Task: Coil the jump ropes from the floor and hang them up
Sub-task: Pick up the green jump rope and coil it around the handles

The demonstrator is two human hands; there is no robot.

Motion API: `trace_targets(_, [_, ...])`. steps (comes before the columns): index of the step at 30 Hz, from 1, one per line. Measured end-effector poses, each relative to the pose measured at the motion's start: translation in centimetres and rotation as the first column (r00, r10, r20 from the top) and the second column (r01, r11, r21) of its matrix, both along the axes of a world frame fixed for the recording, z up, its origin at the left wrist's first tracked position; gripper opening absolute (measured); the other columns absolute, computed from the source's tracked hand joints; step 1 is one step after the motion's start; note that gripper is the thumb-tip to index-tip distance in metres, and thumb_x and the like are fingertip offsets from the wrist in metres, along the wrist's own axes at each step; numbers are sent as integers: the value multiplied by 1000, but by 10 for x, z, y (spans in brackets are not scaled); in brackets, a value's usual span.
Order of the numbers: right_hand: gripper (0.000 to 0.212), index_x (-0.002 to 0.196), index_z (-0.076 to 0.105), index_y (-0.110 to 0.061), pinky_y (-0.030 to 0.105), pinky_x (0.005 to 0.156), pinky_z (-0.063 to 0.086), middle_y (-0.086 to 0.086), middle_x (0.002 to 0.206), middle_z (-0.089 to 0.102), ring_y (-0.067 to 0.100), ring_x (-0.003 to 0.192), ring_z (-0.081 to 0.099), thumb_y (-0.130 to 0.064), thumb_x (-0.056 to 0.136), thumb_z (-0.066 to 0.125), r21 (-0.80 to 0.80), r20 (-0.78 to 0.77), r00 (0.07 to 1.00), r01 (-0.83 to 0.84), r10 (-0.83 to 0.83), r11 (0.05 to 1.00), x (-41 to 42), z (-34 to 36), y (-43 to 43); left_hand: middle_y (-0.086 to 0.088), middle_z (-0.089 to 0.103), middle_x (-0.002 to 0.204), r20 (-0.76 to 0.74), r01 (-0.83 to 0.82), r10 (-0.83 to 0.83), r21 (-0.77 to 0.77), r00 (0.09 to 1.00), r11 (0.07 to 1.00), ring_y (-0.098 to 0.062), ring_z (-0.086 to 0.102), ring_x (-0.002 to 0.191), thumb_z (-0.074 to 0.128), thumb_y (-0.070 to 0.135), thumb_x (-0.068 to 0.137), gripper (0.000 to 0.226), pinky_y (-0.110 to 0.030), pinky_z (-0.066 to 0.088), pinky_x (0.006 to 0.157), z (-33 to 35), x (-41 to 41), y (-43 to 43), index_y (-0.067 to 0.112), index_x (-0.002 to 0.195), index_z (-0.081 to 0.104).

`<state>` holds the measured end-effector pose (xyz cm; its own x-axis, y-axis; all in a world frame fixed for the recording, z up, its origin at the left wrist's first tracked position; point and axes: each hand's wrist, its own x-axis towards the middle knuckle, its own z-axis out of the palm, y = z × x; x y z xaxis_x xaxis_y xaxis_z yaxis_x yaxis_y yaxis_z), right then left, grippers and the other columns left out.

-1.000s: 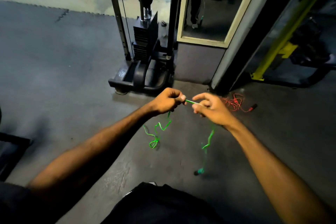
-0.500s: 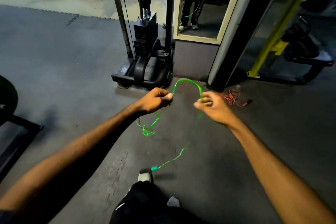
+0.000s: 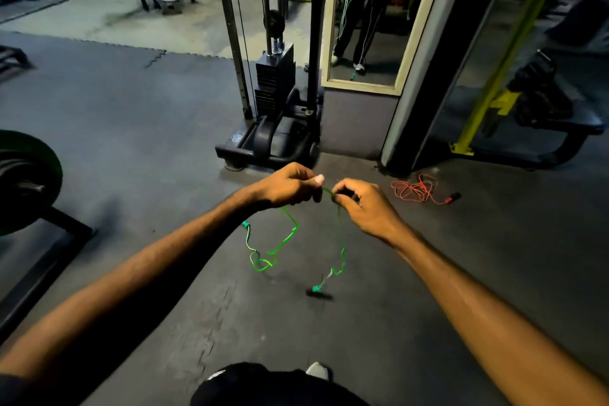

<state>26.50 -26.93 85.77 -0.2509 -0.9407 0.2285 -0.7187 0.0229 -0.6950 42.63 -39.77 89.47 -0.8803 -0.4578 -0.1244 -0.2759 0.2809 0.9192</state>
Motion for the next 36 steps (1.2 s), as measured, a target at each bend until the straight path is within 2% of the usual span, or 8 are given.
trace_targets(5, [12, 83, 56, -28, 39, 74, 49, -6, 83, 64, 19, 83, 57, -40, 82, 53, -88, -215, 950, 212, -227, 973, -31, 13, 19, -5, 44, 64, 69, -14, 10, 54, 998, 998, -12, 38, 53, 46, 23, 103, 31, -24, 33, 53, -14, 22, -3, 2, 89, 65])
trace_targets(10, [7, 81, 58, -22, 43, 76, 49, 1, 90, 67, 28, 92, 59, -15, 83, 60, -85, -131, 864, 479, -487, 874, -24, 12, 35, 1, 47, 61, 53, 39, -36, -53, 998, 998, -11, 38, 53, 57, 26, 89, 16, -24, 31, 51, -13, 20, 11, 14, 82, 65])
trace_targets(14, [43, 124, 54, -19, 36, 95, 44, 4, 120, 62, 22, 113, 55, -22, 83, 68, -39, -148, 964, 216, -219, 976, 33, 10, 44, 10, 47, 52, -37, 25, -28, -76, 999, 997, -3, 38, 47, 55, 13, 95, 22, -21, 31, 50, -1, 20, 29, 15, 74, 64])
trace_targets(16, [27, 112, 61, -28, 35, 86, 51, -4, 103, 70, 18, 98, 64, -28, 85, 62, 27, -126, 986, 113, -109, 993, 58, 17, 49, 11, 46, 47, -76, 50, -54, -55, 996, 997, -3, 37, 46, 54, 11, 97, 26, -22, 30, 48, 3, 27, 36, 15, 73, 64])
trace_targets(21, [11, 84, 66, -26, 32, 60, 51, -8, 63, 66, 6, 58, 60, -26, 90, 56, -77, -150, 973, 163, -173, 984, 65, 48, 68, -7, 43, 59, -123, 98, -90, 60, 988, 993, -18, 38, 56, 60, 28, 90, 27, -29, 32, 53, -1, 59, 52, 10, 70, 57])
trace_targets(26, [16, 88, 66, -15, 22, 62, 44, 13, 74, 68, -3, 57, 57, -15, 93, 51, -356, 124, 858, 507, -498, 785, 0, 96, 118, -2, 36, 57, 34, 63, -60, -125, 998, 990, -15, 32, 55, 60, 63, 82, 53, -31, 28, 56, -32, 111, 37, 18, 59, 45])
trace_targets(30, [22, 109, 64, -4, 29, 80, 50, 21, 103, 69, 15, 90, 69, -8, 89, 56, -83, -27, 708, 702, -706, 707, -57, 85, 148, -3, 44, 59, 11, -42, 45, -170, 999, 985, -14, 38, 55, 55, 69, 80, 55, -28, 32, 55, -34, 140, 29, 20, 57, 50])
trace_targets(36, [57, 135, 47, -6, 34, 110, 39, 8, 132, 57, 13, 122, 53, -13, 84, 72, 119, 130, 990, 41, -57, 992, 56, 40, 87, 2, 47, 53, -78, -28, 15, -178, 997, 984, -6, 37, 47, 53, 32, 99, 42, -21, 31, 47, 11, 77, 58, 12, 63, 59])
